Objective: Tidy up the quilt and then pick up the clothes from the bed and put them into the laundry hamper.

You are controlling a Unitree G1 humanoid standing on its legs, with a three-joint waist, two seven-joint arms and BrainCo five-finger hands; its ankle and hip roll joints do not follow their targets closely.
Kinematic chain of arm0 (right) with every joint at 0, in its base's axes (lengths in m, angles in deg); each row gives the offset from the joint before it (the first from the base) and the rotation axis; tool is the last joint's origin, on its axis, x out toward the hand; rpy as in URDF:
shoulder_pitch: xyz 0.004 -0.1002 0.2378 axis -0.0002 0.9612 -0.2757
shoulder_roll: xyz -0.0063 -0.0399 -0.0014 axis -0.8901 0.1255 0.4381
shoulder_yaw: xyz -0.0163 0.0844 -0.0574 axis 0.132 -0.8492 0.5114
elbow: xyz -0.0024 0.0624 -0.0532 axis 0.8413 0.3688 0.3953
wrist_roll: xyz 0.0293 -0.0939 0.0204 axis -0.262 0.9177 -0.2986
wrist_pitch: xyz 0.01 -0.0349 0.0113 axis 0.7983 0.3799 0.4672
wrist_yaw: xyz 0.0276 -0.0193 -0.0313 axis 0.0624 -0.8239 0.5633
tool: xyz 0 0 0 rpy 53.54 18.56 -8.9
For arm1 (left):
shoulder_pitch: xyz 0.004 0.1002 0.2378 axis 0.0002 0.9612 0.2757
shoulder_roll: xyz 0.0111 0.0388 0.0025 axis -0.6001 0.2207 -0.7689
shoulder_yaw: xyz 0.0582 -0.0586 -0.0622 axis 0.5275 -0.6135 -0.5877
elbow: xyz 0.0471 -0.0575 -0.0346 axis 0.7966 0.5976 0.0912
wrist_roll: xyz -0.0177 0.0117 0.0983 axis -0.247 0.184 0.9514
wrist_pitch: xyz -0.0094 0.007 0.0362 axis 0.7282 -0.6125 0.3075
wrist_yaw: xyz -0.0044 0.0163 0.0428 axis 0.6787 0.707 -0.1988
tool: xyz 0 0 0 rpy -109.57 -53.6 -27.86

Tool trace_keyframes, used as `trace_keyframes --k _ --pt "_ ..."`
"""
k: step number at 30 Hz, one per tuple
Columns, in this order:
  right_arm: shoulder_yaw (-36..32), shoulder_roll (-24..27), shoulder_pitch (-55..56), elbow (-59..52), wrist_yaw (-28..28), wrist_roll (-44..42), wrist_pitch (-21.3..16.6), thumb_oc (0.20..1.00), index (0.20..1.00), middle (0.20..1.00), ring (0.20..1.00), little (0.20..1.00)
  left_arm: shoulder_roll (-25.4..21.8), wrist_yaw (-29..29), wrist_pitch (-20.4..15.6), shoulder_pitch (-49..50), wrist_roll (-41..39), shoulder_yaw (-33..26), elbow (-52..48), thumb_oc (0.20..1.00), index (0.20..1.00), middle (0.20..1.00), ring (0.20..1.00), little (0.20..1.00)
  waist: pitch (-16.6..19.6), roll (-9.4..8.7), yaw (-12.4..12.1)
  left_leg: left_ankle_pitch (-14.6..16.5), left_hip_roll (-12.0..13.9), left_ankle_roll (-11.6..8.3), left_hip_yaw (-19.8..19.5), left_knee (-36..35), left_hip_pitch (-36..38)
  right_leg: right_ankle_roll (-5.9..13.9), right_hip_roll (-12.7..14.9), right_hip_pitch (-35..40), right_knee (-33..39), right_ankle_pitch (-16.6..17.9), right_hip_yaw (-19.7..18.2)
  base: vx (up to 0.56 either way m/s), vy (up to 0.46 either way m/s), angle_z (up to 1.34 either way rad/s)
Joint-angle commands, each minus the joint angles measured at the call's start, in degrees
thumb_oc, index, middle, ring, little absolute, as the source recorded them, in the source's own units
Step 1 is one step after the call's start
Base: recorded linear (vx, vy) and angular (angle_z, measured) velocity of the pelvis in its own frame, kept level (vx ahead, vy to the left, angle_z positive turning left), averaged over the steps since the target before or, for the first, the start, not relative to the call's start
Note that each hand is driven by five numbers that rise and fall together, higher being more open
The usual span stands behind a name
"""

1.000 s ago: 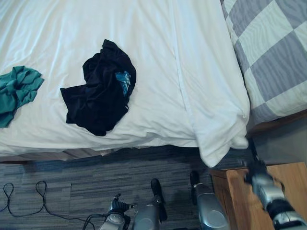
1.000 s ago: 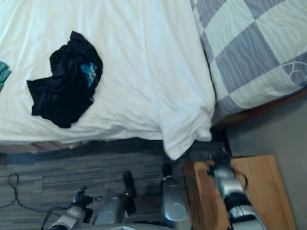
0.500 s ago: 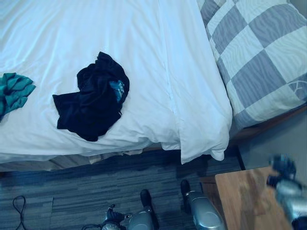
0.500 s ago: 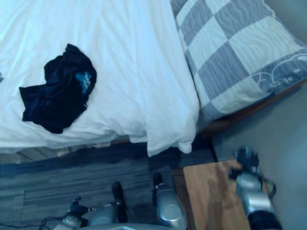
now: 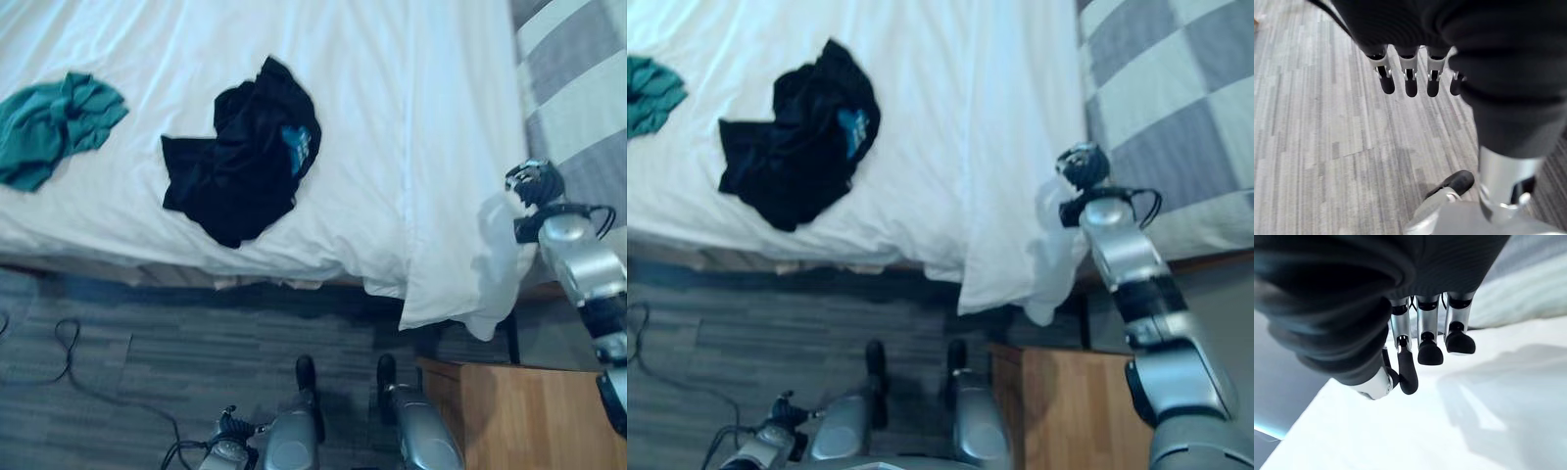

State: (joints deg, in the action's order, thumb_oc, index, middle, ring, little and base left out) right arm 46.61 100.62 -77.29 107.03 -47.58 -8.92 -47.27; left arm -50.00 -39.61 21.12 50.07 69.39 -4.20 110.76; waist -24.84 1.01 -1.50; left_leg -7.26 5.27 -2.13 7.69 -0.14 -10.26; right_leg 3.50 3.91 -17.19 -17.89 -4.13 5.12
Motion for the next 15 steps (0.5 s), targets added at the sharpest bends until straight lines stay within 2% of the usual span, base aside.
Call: trace_keyframes --k 1,5,9,15 --pt "2.8 3.0 -5.6 2.5 -0.3 3.4 0.2 0.200 0.200 0.200 0.200 0.200 -3.3 -0.4 0.5 1.1 -1.7 -0.4 -0.4 1.000 1.000 1.000 1.000 1.000 -3.9 -2.36 -1.7 8.5 -1.3 -0.02 -1.6 4.7 -0.2 3.31 2.2 9.4 17.7 7.0 -0.6 -0.05 0.026 0.35" --pt "4.6 2.8 -7.4 9.9 -0.7 3.4 -1.0 0.200 0.200 0.200 0.200 0.200 -3.1 -0.6 -0.5 2.3 -1.7 0.4 -1.3 1.000 1.000 1.000 1.000 1.000 -4.9 -0.97 -2.5 7.9 -1.9 -0.21 -2.2 4.4 -1.3 2.86 2.2 8.4 17.0 6.5 0.0 -0.03 0.019 0.14" --pt "3.4 2.9 -4.8 14.9 1.3 2.4 -1.8 0.200 0.200 0.200 0.200 0.200 -3.1 -1.5 -1.7 4.2 -1.2 1.2 -3.7 1.000 1.000 1.000 1.000 1.000 -5.0 0.36 -2.6 7.5 -2.5 -0.43 -2.5 3.8 -2.3 2.50 2.3 7.3 16.6 6.0 0.5 -0.02 0.053 0.06" --pt "-3.5 0.4 11.4 11.4 0.3 -1.6 -5.4 0.200 0.200 0.200 0.200 0.200 -2.8 -0.8 -1.5 5.4 0.1 0.2 -7.5 1.000 1.000 1.000 1.000 1.000 -5.0 0.12 -0.4 7.7 -2.7 -0.31 -1.1 3.3 -0.7 2.53 2.6 7.6 16.4 6.1 -0.1 -0.02 0.055 0.00"
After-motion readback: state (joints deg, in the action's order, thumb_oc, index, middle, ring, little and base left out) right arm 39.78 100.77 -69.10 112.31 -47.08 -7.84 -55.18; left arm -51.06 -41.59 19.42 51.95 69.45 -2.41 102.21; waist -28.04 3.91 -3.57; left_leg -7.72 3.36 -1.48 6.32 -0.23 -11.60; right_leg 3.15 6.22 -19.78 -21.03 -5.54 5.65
